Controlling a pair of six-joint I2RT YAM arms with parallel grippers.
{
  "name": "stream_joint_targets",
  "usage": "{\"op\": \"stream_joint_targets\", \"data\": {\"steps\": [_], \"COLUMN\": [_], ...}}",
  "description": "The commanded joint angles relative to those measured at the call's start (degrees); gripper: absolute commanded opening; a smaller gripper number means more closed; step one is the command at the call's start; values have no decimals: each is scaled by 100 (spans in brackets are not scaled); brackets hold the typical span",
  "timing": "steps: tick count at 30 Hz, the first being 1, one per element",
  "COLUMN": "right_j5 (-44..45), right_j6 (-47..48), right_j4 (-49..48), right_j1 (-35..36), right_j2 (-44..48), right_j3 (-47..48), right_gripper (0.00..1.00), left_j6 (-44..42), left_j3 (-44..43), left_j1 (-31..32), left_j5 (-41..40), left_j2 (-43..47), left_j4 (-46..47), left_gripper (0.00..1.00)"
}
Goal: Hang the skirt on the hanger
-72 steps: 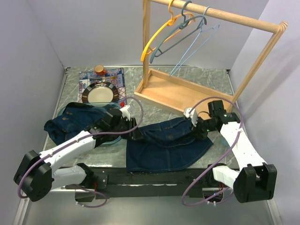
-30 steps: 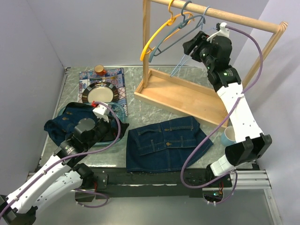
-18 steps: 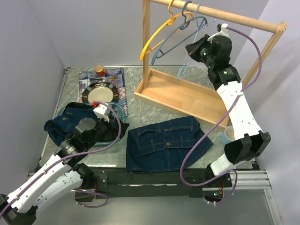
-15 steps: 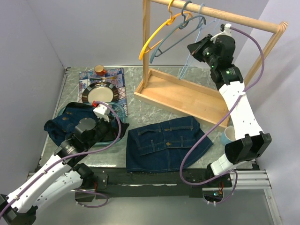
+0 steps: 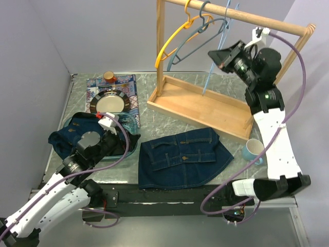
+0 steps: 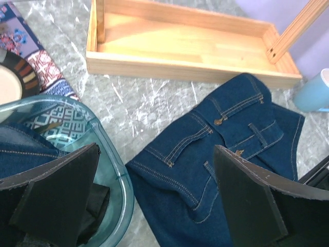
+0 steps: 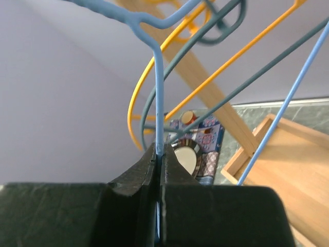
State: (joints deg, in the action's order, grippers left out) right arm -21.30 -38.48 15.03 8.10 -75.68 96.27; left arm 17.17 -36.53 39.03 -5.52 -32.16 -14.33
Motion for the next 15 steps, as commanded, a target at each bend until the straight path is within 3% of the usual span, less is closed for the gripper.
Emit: {"op": "stream_joint_targets", "data": {"steps": [1, 8, 15], "right_j5": [-866, -2474, -3495], "right_j6": [709, 2964, 5373], "right_j4": [-317, 868, 2686], "right_j1": [-36, -177, -274], "right_j2": [841, 2390, 3594], "right_j3": [-722, -2638, -3641], "right_gripper": [0, 0, 0], "left_j6": [-100, -1556, -3674], "left_j3": [85, 305, -389], "left_j1": [-26, -27, -18], "left_j5": [-37, 1877, 3381], "left_j2": [263, 650, -51], "left_j4": [448, 1309, 1091], "left_gripper": [97, 97, 97]}}
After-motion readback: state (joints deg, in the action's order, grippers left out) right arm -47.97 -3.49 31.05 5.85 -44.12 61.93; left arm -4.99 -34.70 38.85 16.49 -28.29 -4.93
